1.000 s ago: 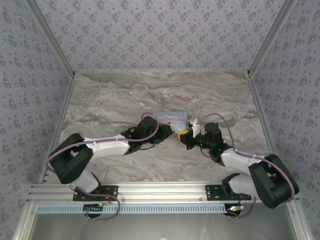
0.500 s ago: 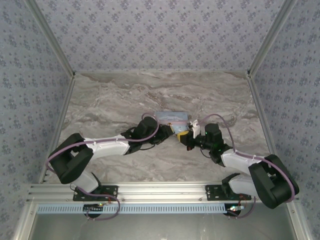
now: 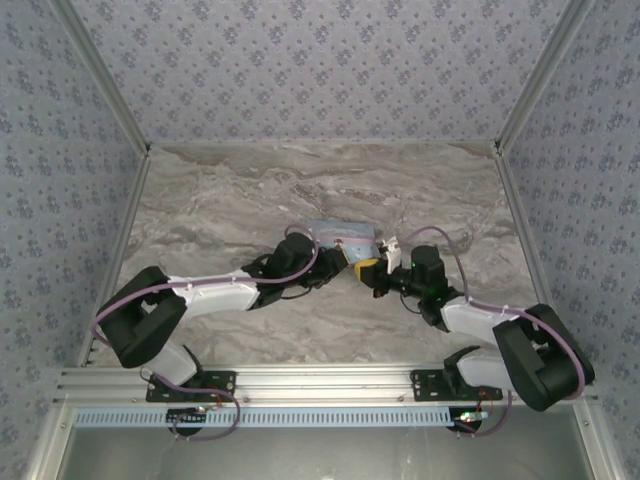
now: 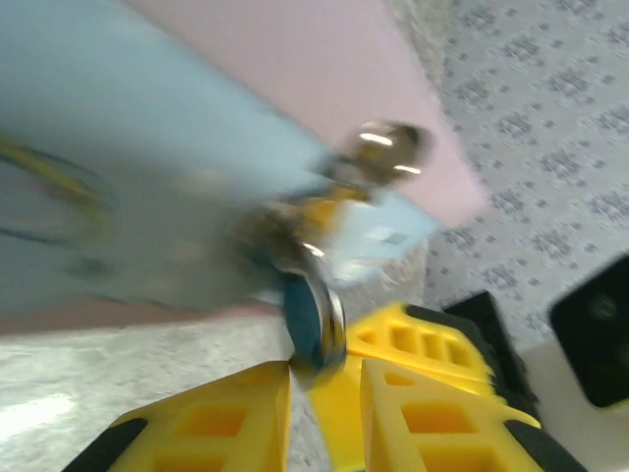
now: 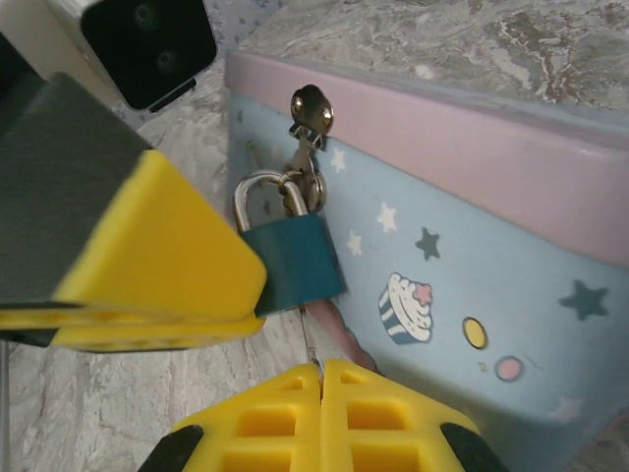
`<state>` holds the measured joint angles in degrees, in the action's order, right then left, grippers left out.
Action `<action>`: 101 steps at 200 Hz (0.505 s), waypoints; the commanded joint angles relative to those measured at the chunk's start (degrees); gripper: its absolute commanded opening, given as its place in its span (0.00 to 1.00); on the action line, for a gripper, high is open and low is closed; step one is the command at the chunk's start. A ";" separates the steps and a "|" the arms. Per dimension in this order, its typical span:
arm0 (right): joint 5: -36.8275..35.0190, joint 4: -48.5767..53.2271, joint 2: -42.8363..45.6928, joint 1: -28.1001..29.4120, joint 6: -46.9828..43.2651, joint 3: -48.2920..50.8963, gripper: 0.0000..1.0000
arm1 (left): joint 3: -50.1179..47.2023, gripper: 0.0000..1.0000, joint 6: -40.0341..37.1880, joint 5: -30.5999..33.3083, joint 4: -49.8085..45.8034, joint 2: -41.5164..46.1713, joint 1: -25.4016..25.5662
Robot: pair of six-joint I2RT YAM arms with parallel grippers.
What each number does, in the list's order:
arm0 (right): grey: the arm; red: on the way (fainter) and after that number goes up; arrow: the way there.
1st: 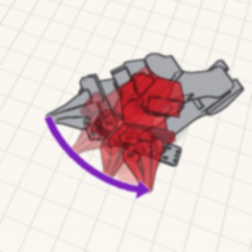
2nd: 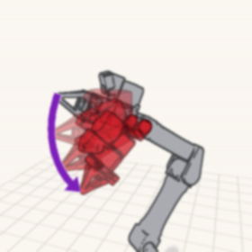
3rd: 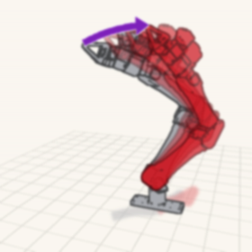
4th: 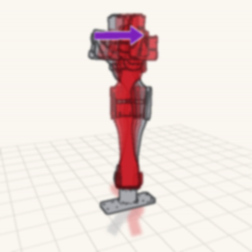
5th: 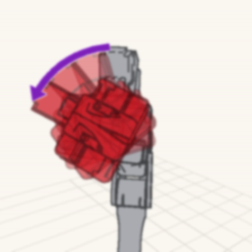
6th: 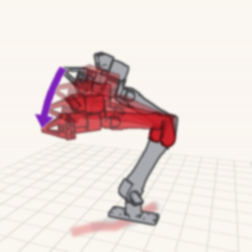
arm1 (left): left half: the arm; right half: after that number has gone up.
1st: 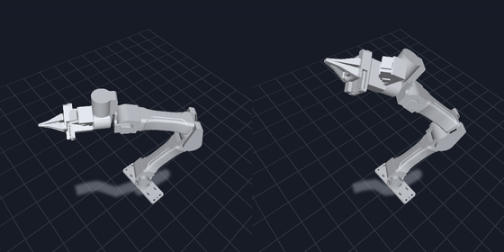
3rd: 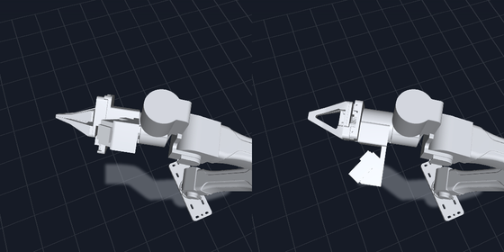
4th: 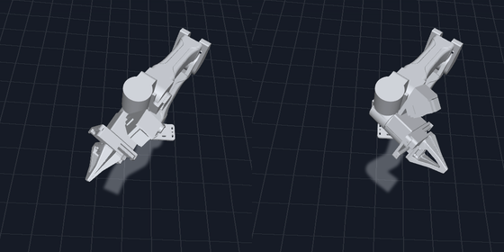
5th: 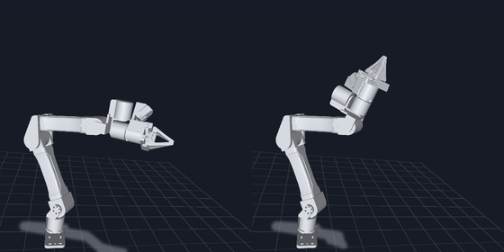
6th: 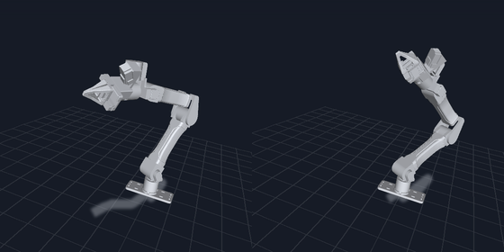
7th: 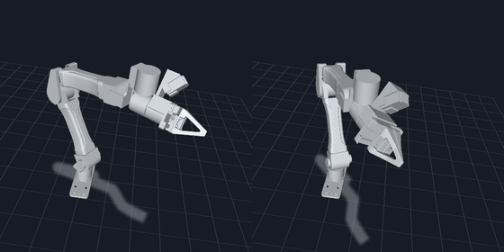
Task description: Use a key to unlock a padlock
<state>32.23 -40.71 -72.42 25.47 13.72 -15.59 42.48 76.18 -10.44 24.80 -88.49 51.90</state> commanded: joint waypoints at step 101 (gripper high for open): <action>1.27 -1.27 -1.22 -1.14 0.00 -1.24 0.00 | 0.50 0.29 -2.18 -1.37 0.79 3.34 -0.21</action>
<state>33.47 -42.19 -74.19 24.82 14.11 -17.41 42.48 76.03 -12.64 26.94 -87.72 51.88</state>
